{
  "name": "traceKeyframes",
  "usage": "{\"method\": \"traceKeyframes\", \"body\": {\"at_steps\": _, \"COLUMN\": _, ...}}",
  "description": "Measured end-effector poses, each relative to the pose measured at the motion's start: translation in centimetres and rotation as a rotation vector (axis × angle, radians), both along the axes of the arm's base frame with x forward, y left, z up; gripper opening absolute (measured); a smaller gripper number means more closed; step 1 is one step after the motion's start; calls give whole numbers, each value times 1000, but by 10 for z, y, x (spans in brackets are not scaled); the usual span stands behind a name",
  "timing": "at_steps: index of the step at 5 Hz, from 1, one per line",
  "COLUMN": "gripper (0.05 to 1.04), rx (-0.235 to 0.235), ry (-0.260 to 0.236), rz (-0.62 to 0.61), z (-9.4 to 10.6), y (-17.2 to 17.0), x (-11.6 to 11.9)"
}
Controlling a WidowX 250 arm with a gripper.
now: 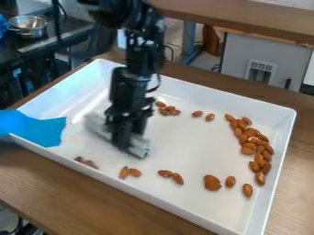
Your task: Sweep into pile
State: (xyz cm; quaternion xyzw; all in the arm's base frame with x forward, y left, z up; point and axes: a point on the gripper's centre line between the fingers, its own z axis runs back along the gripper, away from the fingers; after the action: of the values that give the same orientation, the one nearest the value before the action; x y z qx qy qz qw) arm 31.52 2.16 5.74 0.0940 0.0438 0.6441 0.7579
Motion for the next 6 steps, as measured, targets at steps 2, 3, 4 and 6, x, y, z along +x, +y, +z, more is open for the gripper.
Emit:
{"method": "traceKeyframes", "body": {"at_steps": 2, "gripper": 380, "rx": -52, "ry": -210, "rz": -210, "z": 46, "y": 7, "x": 12}}
{"method": "traceKeyframes", "body": {"at_steps": 3, "gripper": 380, "rx": -73, "ry": -277, "rz": -296, "z": 58, "y": 35, "x": 12}}
{"method": "traceKeyframes", "body": {"at_steps": 4, "gripper": 380, "rx": -73, "ry": -279, "rz": -342, "z": 62, "y": 58, "x": 14}}
{"method": "traceKeyframes", "body": {"at_steps": 6, "gripper": 380, "rx": -75, "ry": -144, "rz": -518, "z": 26, "y": 76, "x": 30}}
